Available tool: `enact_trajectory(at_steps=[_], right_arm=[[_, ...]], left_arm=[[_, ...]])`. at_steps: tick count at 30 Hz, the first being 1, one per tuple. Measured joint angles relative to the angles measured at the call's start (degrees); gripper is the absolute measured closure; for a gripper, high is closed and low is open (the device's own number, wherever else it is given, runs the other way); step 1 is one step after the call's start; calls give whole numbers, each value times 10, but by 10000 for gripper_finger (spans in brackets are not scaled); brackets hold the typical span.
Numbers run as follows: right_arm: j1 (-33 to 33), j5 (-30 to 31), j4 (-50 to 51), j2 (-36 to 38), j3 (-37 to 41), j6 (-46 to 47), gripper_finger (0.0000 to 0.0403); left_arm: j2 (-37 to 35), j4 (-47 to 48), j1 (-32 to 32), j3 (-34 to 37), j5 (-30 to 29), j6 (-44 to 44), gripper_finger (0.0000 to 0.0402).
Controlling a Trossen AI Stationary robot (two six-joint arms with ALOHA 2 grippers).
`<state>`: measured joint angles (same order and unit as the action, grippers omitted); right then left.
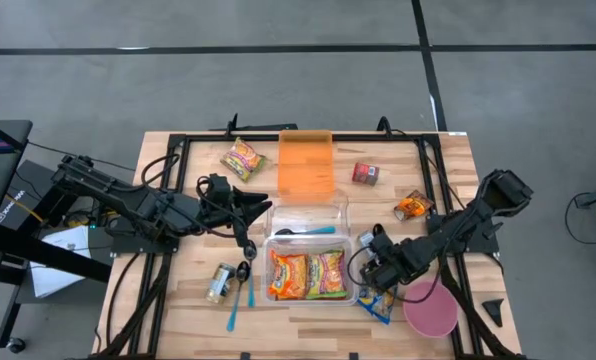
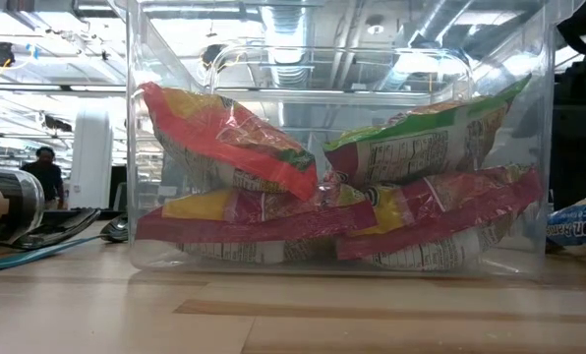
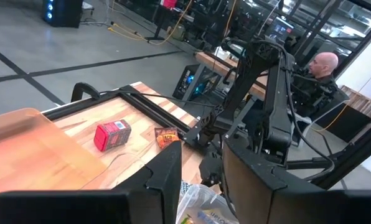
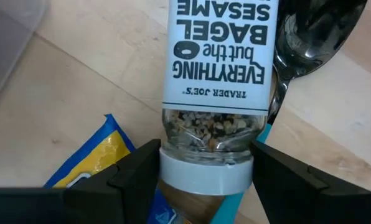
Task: Pick & Place Food Item
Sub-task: Put the white seasoning bottle into the orange transparent bin
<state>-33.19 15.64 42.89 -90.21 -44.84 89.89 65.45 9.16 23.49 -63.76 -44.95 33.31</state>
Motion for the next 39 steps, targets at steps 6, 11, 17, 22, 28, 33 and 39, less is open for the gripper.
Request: enact_trajectory(at_steps=[6, 11, 17, 22, 28, 33, 39], right_arm=[[0, 7, 1, 8, 2, 1, 177], [-3, 16, 7, 30, 2, 9, 204], [-34, 37, 60, 87, 2, 63, 204], [-78, 78, 103, 168, -4, 102, 204], [-125, 151, 76, 270, -20, 56, 204], [-124, 180, 9, 326, -35, -4, 204], [-78, 191, -55, 363, -51, -34, 204]], left_arm=[[0, -2, 0, 0, 0, 0, 289], [0, -3, 0, 0, 0, 0, 289], [0, -2, 0, 0, 0, 0, 289], [0, -2, 0, 0, 0, -14, 289], [0, -6, 0, 0, 6, -45, 289], [18, -96, 0, 0, 37, -156, 280], [88, -217, 3, -7, 64, -397, 221]])
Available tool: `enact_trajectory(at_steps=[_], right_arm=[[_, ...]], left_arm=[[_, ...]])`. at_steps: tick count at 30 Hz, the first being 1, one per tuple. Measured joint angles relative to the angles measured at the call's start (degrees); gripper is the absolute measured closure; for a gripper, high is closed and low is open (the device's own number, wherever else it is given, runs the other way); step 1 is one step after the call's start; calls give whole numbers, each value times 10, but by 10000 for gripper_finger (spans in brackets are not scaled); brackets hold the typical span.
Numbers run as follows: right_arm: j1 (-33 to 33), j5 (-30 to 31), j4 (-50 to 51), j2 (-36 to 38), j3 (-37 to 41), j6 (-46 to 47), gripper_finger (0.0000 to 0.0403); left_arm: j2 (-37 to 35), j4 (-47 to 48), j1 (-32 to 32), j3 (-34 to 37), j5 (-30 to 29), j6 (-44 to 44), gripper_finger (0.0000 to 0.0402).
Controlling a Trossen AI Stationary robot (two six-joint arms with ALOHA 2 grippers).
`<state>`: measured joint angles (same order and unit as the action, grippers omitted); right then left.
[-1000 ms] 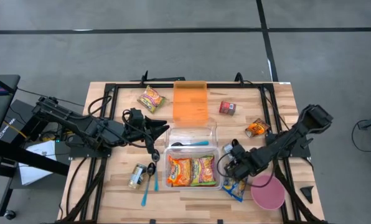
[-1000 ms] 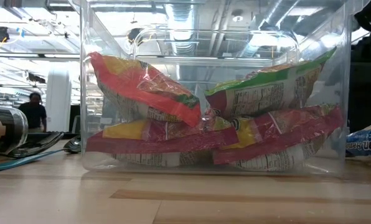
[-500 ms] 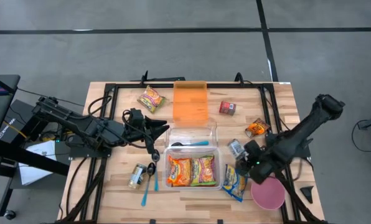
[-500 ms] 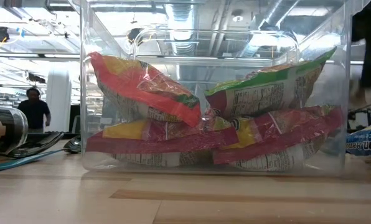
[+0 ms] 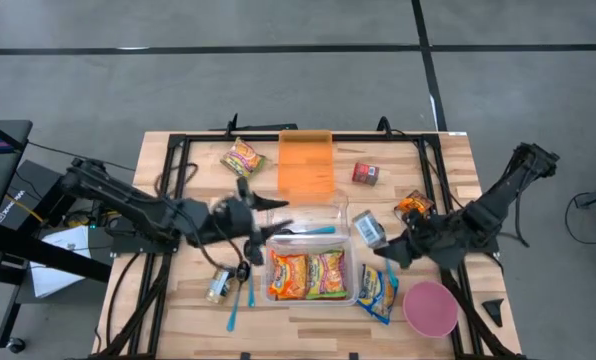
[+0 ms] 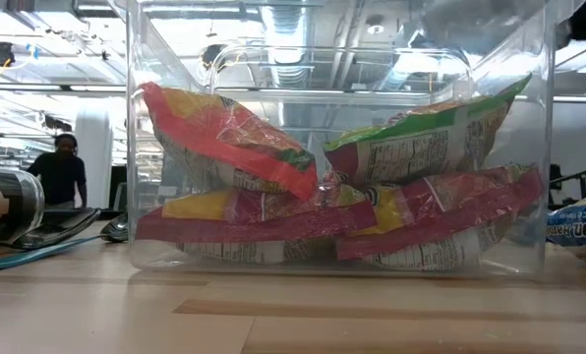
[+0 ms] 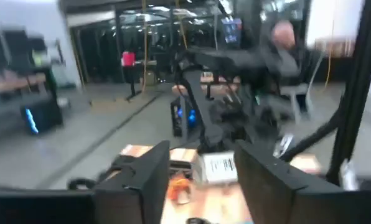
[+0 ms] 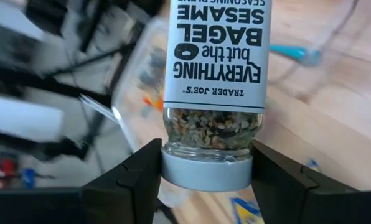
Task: Pick & Place Food Item
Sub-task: Put the white seasoning bottle into the orange transparent bin
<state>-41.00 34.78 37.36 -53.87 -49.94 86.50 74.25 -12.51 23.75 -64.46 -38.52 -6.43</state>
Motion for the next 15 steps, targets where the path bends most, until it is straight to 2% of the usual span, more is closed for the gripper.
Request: enact_trajectory(at_steps=[4, 8, 10, 15], right_arm=[[38, -11, -31, 16, -5, -16, 204], [86, -68, -56, 18, -5, -40, 204], [109, -102, -76, 12, -5, -54, 204], [166, -194, -117, -15, -5, -88, 204]], left_arm=[[63, 7, -4, -47, 0, -84, 167], [128, 17, -13, -107, -1, -189, 129], [157, 45, -23, -141, 14, -219, 119], [209, 183, -49, -227, 92, -270, 118]])
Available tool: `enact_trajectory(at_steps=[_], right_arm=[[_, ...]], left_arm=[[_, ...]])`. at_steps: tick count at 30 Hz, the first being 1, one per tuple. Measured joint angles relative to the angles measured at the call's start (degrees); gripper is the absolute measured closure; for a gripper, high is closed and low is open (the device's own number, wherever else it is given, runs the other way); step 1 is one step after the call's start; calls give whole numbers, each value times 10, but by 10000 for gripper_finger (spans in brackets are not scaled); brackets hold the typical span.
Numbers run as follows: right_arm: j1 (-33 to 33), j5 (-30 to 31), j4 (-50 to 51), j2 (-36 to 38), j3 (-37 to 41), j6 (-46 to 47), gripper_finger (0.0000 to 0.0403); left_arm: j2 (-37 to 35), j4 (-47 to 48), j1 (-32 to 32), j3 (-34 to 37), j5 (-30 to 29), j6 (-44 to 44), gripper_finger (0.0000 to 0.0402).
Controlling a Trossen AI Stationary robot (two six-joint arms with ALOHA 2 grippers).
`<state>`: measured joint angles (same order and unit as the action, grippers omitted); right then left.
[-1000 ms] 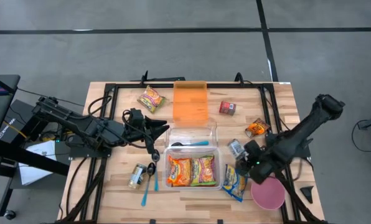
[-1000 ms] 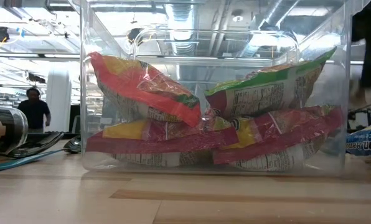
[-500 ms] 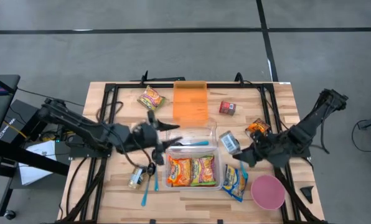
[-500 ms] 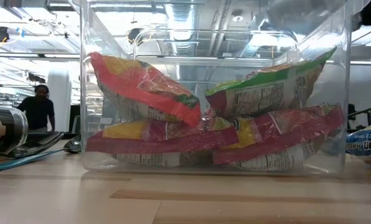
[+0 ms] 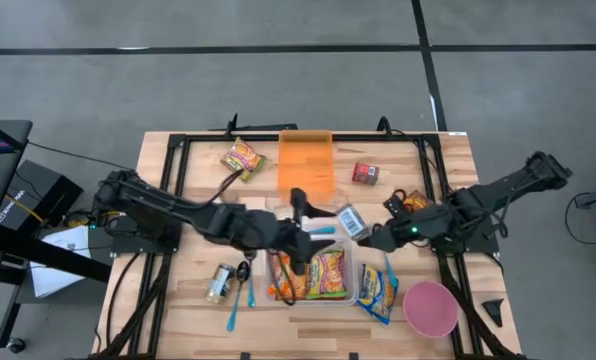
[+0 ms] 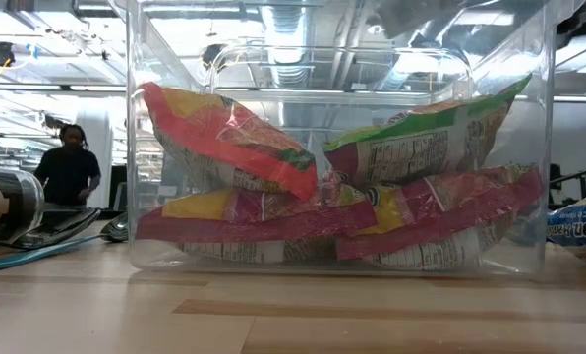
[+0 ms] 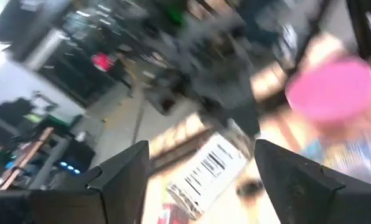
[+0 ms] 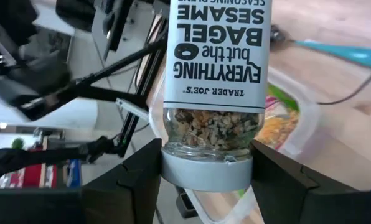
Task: Pick & Place Food Item
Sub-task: Put the white seasoning bottle into the orange transparent bin
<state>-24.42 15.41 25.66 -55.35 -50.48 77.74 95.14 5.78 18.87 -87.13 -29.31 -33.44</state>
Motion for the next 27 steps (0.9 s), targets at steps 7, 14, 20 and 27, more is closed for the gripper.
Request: enact_trajectory(at_steps=[7, 14, 20, 27], right_arm=[[62, -113, -35, -34, 0, -36, 204], [111, -174, -62, -51, -3, -49, 204], [136, -208, -75, -96, -37, -77, 204], [158, -224, -82, -171, -99, -112, 204]], left_arm=[[32, 148, -17, -72, 61, -71, 119], [32, 225, -14, -75, 88, -89, 118], [37, 201, -13, -75, 57, -141, 118], [37, 224, -13, -75, 53, -146, 118]])
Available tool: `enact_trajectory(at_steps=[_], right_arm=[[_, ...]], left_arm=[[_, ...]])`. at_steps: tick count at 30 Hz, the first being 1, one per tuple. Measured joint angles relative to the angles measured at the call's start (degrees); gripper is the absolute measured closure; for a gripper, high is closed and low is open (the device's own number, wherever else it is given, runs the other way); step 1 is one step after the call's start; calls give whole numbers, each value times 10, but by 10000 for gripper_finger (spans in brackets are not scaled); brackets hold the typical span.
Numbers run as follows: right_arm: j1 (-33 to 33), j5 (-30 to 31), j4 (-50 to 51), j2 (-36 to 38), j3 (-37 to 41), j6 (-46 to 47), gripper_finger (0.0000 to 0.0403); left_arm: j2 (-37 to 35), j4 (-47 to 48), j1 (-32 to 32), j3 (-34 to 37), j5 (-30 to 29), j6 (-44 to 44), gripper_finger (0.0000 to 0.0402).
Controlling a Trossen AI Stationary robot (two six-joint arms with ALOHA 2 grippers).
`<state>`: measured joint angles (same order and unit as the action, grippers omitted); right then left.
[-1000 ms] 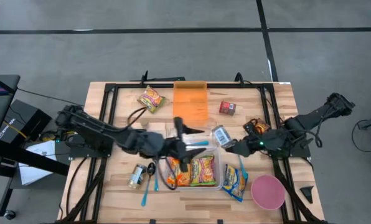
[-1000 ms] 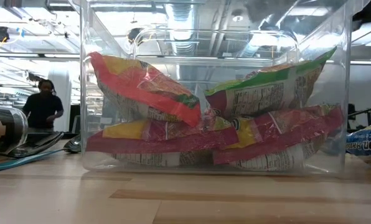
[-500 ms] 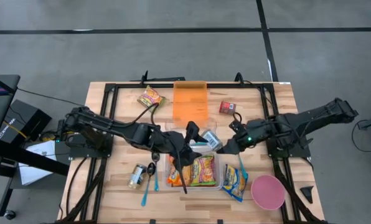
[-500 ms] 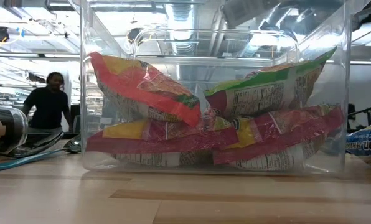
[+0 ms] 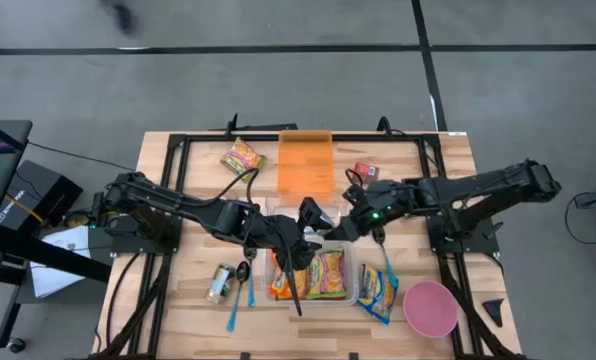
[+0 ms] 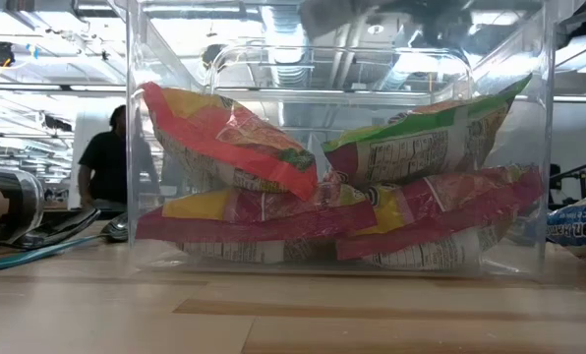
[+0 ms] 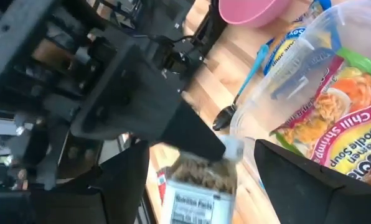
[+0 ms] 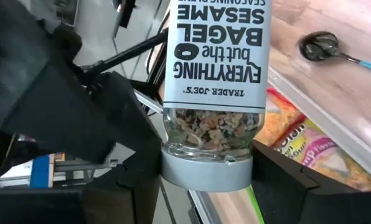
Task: Pick & Place Food Item
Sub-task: Put the white seasoning bottle into the orange transparent bin
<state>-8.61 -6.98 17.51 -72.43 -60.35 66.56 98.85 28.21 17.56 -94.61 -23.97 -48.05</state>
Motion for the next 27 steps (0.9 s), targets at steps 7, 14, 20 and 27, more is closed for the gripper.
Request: enact_trajectory(at_steps=[7, 14, 20, 27], right_arm=[[10, -20, 24, -36, -38, -27, 204], [8, -23, 25, -37, -40, -32, 204], [8, -35, -11, -37, -40, -32, 204], [8, -35, -10, -37, -40, -37, 204]], left_arm=[[-2, 32, 1, 0, -34, 3, 118], [-2, 69, 1, 0, -42, 27, 119], [-3, 68, -5, 6, -43, 28, 134], [-3, 67, -4, 10, -43, 30, 181]])
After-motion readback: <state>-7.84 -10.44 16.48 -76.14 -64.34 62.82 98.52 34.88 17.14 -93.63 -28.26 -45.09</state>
